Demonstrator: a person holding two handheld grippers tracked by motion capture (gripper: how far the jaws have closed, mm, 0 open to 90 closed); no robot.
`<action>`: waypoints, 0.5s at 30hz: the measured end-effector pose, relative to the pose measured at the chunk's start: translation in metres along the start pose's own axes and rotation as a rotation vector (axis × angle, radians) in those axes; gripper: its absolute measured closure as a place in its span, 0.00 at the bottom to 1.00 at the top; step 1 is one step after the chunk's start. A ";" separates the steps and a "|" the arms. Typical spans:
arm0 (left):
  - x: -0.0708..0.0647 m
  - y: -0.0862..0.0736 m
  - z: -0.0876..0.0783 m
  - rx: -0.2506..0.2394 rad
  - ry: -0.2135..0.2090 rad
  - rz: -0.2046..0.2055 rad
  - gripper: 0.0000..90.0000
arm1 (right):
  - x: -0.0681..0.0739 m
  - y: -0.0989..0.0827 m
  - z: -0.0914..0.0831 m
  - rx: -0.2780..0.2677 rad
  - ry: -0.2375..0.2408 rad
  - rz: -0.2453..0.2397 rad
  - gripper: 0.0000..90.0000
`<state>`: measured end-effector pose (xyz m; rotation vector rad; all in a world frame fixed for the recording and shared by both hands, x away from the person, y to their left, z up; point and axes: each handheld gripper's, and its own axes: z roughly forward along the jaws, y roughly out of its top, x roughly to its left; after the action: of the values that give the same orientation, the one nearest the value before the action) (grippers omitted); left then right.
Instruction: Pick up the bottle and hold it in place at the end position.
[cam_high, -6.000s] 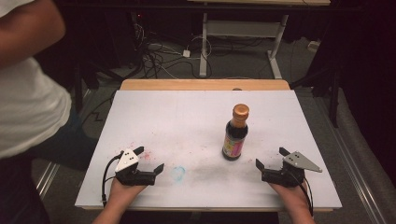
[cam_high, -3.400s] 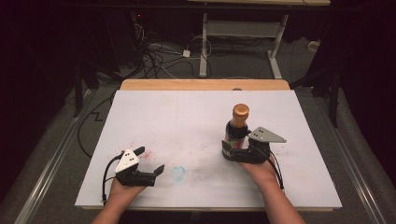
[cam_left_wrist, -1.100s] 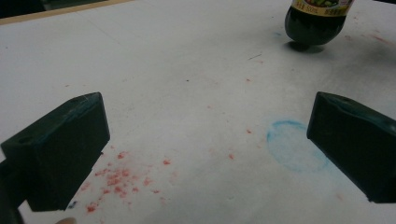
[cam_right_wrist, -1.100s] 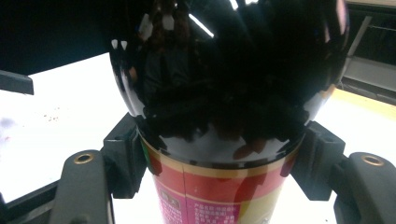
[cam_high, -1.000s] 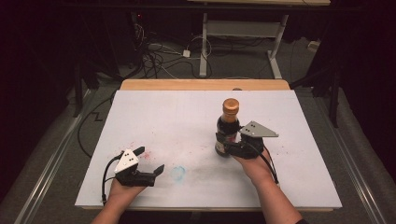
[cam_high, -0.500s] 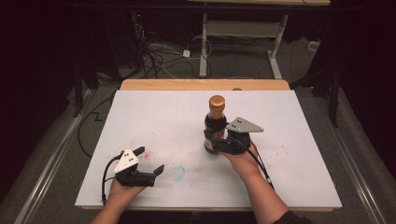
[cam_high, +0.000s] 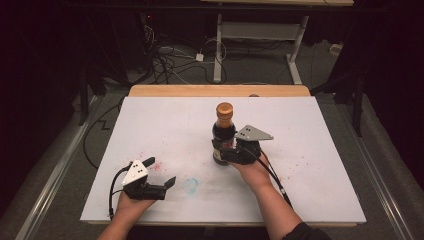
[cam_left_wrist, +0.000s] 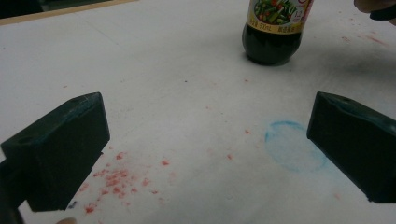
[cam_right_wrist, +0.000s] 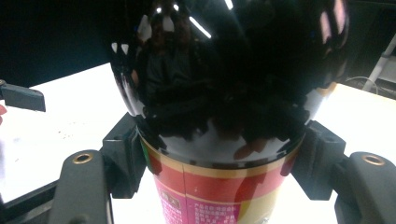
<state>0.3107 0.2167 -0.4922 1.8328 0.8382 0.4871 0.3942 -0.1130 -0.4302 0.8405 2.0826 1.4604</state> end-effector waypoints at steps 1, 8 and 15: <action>0.000 0.000 0.000 0.000 0.000 0.000 0.00 | 0.000 0.000 0.000 -0.001 0.001 -0.003 0.36; 0.000 0.000 0.000 -0.001 -0.001 0.001 0.00 | 0.002 -0.004 0.003 0.005 -0.001 -0.011 0.35; 0.000 0.000 0.000 -0.001 -0.002 0.002 0.00 | 0.001 -0.007 0.002 -0.007 0.003 -0.005 0.35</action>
<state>0.3105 0.2166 -0.4922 1.8334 0.8352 0.4866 0.3931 -0.1127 -0.4370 0.8308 2.0784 1.4665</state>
